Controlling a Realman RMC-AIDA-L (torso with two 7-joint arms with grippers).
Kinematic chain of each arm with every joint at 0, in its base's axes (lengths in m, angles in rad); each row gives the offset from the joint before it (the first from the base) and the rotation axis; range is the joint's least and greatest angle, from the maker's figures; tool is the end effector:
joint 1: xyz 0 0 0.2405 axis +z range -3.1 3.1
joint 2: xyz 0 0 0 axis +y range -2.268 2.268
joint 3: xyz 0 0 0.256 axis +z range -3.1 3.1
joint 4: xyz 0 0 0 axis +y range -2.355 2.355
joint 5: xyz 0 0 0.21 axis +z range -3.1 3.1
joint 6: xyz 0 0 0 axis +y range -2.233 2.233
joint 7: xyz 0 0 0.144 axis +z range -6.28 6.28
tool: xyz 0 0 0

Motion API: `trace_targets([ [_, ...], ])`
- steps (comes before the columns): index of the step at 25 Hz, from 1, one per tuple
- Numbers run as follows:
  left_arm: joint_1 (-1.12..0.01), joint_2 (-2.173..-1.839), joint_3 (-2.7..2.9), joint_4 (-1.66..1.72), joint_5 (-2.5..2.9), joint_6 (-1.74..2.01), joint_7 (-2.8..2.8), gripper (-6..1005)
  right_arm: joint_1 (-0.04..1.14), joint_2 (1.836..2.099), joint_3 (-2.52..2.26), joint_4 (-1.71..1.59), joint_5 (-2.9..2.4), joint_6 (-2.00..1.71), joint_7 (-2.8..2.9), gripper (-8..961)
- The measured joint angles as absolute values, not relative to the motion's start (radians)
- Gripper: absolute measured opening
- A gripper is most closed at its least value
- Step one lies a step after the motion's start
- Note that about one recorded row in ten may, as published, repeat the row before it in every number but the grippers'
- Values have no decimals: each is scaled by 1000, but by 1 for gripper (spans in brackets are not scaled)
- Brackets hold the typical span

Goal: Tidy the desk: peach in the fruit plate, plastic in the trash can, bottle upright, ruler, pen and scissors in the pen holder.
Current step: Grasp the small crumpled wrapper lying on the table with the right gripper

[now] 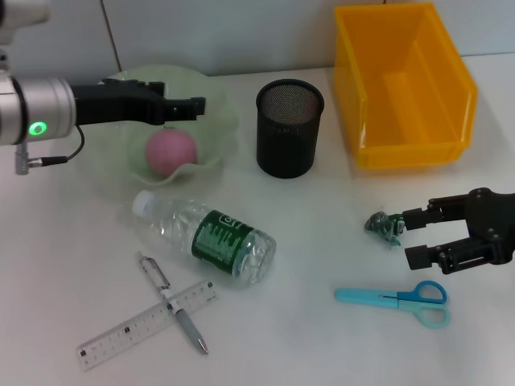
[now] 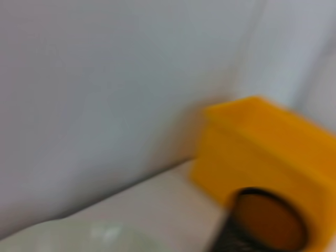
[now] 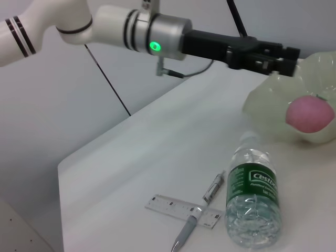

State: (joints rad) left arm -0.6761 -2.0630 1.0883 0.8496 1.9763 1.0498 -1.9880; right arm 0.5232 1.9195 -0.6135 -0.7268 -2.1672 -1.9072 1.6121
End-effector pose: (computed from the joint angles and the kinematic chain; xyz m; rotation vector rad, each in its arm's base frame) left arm -0.1899 0.4239 -0.0023 -2.4906 -0.8488 -0.4399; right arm 0.2811 0.3021 0.0725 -2.9322 0.8580 0.5722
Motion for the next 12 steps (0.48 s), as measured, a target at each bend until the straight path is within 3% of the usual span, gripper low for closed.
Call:
trace_targets([
  [8,-620,-2036,903,839,1870,1567,-1722,853,523,1922,-614,-729,-2166,-1907,1612,816],
  [12,-579,-2041,898,831,1862,1710,-1633,851,522,1924,-614,-736,-2163,-1906,1612,816],
])
